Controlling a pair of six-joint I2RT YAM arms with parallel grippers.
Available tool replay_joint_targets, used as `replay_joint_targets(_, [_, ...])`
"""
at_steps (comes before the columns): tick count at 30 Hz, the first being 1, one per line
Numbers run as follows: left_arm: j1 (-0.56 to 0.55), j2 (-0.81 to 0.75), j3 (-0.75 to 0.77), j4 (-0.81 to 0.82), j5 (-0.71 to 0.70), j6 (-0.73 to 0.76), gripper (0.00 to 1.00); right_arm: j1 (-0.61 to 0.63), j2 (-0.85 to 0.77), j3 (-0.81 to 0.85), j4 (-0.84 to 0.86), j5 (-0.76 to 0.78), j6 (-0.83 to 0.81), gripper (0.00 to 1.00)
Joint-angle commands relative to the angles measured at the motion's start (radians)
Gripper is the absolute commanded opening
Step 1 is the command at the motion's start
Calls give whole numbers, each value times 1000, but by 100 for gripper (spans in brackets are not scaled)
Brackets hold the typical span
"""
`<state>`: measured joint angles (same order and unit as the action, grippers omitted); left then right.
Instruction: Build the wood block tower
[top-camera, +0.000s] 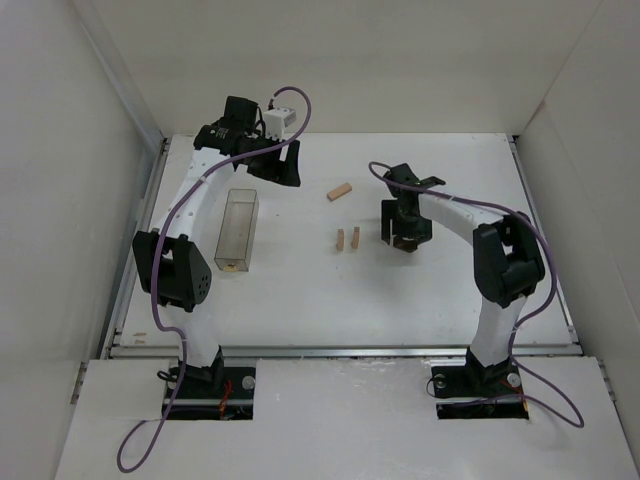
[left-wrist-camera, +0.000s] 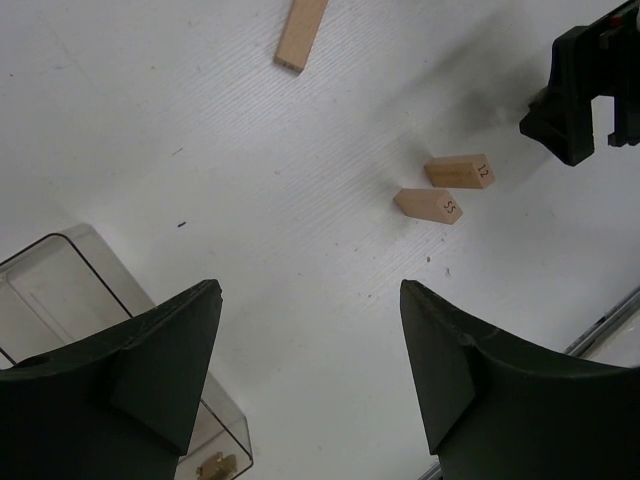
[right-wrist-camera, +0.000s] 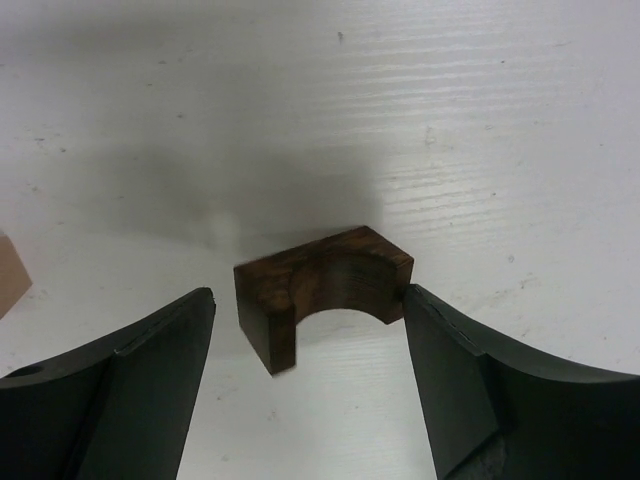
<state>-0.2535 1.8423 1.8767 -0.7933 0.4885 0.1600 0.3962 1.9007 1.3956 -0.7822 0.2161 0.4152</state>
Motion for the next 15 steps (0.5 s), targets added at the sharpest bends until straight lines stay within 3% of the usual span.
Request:
replay_joint_targets(1, [5,-34,13,-4,24,10,69,24,-8,52,-20,29,-4,82])
replay_joint_targets(11, [5,-34,13,-4,24,10,69,67,-26,83,-48,58,-4,83])
replay_joint_targets(15, [5,-34,13,-14,24,10,69,67,-26,74,-57,71,5,90])
